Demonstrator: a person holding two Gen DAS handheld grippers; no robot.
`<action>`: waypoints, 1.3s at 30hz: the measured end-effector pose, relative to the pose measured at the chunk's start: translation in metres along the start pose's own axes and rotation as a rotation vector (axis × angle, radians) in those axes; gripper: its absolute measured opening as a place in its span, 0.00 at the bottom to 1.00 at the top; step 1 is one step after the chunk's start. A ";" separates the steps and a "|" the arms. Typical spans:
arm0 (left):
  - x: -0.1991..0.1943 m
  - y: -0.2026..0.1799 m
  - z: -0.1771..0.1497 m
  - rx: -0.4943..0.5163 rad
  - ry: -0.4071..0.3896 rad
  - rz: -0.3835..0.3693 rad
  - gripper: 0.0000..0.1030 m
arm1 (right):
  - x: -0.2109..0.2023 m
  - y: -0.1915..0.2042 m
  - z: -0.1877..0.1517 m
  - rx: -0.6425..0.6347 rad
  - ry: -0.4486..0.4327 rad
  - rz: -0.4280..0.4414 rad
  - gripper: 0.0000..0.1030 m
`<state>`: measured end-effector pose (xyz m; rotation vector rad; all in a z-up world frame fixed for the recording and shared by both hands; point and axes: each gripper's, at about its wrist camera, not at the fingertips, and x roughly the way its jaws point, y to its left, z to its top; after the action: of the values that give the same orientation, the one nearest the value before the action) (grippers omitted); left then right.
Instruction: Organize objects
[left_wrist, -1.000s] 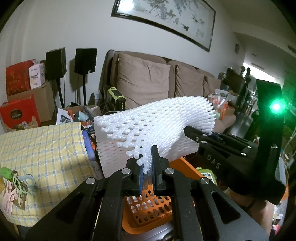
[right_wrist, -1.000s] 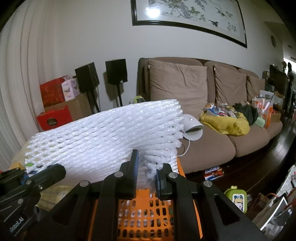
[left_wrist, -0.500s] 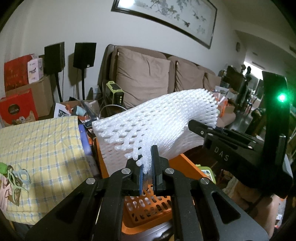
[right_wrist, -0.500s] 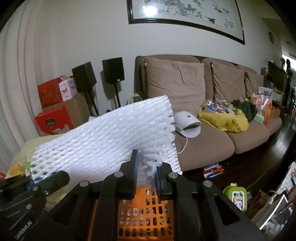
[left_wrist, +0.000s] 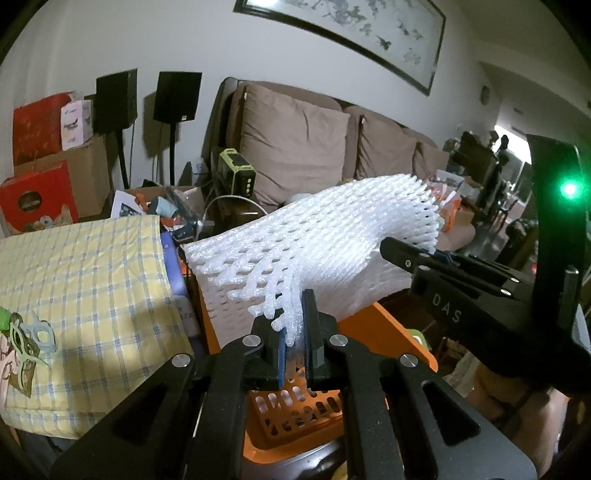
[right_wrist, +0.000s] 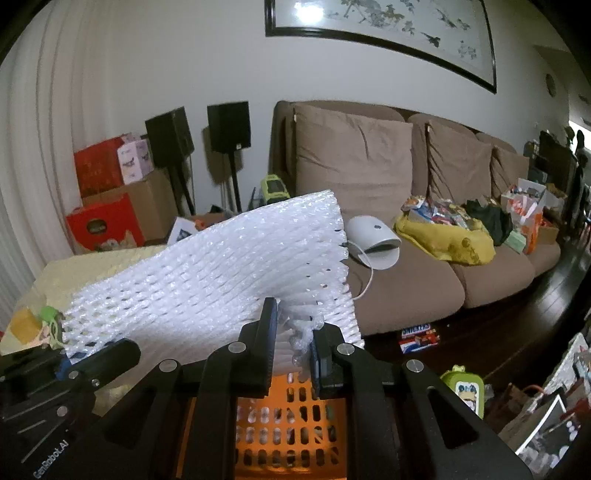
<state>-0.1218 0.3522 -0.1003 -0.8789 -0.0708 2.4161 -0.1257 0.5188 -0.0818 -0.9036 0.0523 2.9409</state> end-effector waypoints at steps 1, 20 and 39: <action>0.001 0.001 0.000 -0.006 0.005 0.002 0.06 | 0.002 0.002 -0.001 -0.010 0.010 -0.003 0.14; 0.011 0.002 -0.008 -0.026 0.047 0.000 0.06 | 0.028 0.017 -0.015 -0.113 0.113 -0.065 0.14; 0.023 0.009 -0.010 -0.067 0.089 -0.019 0.06 | 0.033 0.001 -0.019 -0.051 0.143 -0.014 0.15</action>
<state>-0.1341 0.3552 -0.1237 -1.0101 -0.1260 2.3653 -0.1427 0.5190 -0.1158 -1.1146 -0.0216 2.8725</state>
